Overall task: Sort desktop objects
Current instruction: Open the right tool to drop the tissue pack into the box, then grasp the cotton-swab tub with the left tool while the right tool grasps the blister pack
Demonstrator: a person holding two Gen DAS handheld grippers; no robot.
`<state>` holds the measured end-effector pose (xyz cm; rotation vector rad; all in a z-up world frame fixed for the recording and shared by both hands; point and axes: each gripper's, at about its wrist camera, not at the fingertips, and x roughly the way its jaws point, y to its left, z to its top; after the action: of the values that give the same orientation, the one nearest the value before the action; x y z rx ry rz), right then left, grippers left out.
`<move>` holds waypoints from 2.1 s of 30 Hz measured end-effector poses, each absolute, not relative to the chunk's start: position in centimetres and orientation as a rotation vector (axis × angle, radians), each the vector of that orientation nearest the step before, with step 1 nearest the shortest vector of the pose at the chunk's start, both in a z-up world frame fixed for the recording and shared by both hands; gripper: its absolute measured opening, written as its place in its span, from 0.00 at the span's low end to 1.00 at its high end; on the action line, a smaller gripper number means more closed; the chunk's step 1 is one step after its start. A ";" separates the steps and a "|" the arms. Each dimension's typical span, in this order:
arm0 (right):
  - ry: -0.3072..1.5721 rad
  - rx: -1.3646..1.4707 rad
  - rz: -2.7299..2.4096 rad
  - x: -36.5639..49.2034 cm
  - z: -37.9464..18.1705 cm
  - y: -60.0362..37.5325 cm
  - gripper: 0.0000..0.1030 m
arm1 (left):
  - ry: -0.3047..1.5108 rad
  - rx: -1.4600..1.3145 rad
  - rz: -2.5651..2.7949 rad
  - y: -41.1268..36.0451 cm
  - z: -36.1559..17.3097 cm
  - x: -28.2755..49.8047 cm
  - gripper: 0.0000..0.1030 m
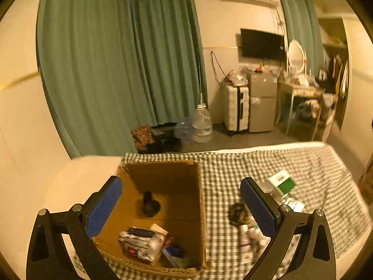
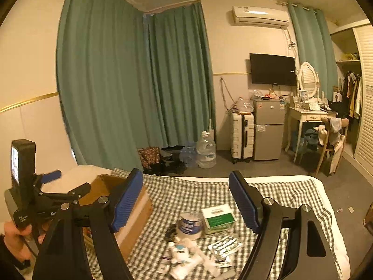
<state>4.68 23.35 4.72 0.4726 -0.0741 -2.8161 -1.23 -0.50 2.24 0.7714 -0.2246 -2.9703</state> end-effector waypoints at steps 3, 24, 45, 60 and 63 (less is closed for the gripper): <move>-0.093 0.490 -2.832 3.8 3.5 25.4 0.74 | -0.215 0.806 -3.027 0.4 1.6 -1.8 1.00; -0.150 0.968 -2.808 -5.8 -9.2 32.0 0.74 | -0.261 1.082 -3.125 8.7 -5.6 -8.8 1.00; -0.471 1.444 -2.519 -11.5 -21.1 32.6 0.48 | -0.288 1.299 -3.090 11.9 -16.0 -16.4 1.00; -0.570 1.547 -2.421 -12.8 -26.0 31.3 0.36 | -0.375 1.404 -3.102 13.7 -19.3 -18.4 0.67; -0.640 1.533 -2.396 -12.8 -25.9 31.8 0.29 | -0.400 1.402 -3.114 13.9 -19.5 -18.0 0.63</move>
<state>-12.76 31.82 -25.85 1.5326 -0.6396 -2.3956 -17.98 13.95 -19.52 1.4020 -0.3998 -3.1142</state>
